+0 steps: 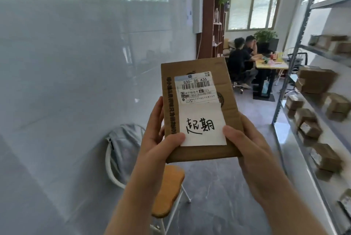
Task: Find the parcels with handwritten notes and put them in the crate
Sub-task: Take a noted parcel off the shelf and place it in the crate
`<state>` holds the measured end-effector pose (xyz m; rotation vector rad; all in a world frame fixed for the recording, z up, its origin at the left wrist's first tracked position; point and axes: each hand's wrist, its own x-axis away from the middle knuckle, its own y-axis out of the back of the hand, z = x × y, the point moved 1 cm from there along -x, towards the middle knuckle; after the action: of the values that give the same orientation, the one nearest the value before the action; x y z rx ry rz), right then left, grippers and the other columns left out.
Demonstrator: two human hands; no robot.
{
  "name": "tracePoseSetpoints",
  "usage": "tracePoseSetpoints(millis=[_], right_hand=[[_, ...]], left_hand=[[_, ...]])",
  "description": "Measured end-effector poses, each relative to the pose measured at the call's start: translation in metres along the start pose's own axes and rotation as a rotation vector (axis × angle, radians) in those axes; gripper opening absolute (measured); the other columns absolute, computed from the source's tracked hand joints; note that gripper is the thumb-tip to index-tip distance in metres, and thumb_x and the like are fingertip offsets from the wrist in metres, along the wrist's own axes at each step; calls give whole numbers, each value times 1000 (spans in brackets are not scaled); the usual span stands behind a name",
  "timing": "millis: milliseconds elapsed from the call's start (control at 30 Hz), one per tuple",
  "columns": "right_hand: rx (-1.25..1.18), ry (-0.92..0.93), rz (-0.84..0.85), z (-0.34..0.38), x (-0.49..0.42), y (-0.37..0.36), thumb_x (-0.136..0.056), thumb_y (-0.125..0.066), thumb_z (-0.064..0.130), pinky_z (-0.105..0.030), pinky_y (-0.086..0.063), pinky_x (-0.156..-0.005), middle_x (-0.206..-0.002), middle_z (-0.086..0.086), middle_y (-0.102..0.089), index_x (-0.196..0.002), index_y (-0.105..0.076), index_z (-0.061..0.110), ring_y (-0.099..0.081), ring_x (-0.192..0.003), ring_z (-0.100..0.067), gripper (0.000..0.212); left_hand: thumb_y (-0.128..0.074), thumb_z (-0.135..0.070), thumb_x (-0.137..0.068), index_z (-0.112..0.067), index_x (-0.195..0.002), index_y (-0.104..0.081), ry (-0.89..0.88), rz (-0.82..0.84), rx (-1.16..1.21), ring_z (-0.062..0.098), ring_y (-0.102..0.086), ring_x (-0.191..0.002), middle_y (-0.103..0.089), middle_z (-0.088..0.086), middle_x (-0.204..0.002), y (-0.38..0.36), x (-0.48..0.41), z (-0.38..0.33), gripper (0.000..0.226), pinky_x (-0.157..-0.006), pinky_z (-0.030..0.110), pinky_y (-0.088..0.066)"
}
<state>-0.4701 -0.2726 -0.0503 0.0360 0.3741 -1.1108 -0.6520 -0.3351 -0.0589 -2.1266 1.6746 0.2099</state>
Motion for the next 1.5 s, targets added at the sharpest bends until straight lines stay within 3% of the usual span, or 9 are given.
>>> tracePoseSetpoints(millis=[233,400,600,867,1067,1233,1500], right_hand=[[-73,-74,311,-19,-10,-97,-83,-72,28,-23,-59,-82,-120,4,-74,-132,-59,33,-71,-109,-16,51],[-155,-138,500,-33,-22,-146,-84,-62,24,-21,-59,-76,-114,5,-76,-130,-60,29,-73,-103,-13,47],[-189,-215,701,-54,-29,-179,-84,-71,29,-38,-55,-90,-121,1,-74,-128,-62,31,-70,-110,-20,46],[-201,-311,900,-94,-11,-206,-90,-63,23,-37,-52,-95,-120,4,-74,-131,-60,29,-69,-113,-17,42],[-188,-382,1010,-105,19,-240,-96,-62,21,-41,-52,-98,-124,2,-72,-135,-57,31,-68,-115,-19,41],[-148,-391,1074,-105,57,-276,-89,-69,25,-21,-59,-78,-123,7,-72,-138,-53,30,-71,-108,-12,52],[-114,-461,1083,-113,142,-331,-77,-74,26,-25,-59,-77,-120,3,-74,-137,-53,28,-72,-107,-17,63]], left_hand=[[-73,-17,-70,-44,-147,-40,-77,-282,-115,28,-65,-120,-62,-2,-138,75,60,-45,87,-92,48,-56],[-66,-12,-78,-49,-144,-40,-105,-475,-214,28,-64,-122,-58,-4,-142,107,89,-61,80,-91,49,-57],[-64,-12,-80,-48,-146,-39,-94,-692,-305,25,-64,-122,-62,-6,-138,121,115,-64,78,-93,49,-56],[-63,-13,-81,-46,-146,-40,-65,-927,-362,23,-64,-121,-62,-6,-138,127,162,-45,76,-90,43,-57],[-62,-13,-82,-46,-146,-39,-72,-1022,-353,23,-63,-123,-62,-5,-139,142,207,-50,76,-93,46,-55],[-62,-11,-82,-44,-147,-40,-81,-1044,-330,24,-63,-123,-62,-4,-138,163,259,-66,76,-92,46,-55],[-63,-11,-82,-48,-148,-33,-28,-1068,-281,26,-61,-124,-54,-4,-147,205,356,-81,82,-97,53,-53]])
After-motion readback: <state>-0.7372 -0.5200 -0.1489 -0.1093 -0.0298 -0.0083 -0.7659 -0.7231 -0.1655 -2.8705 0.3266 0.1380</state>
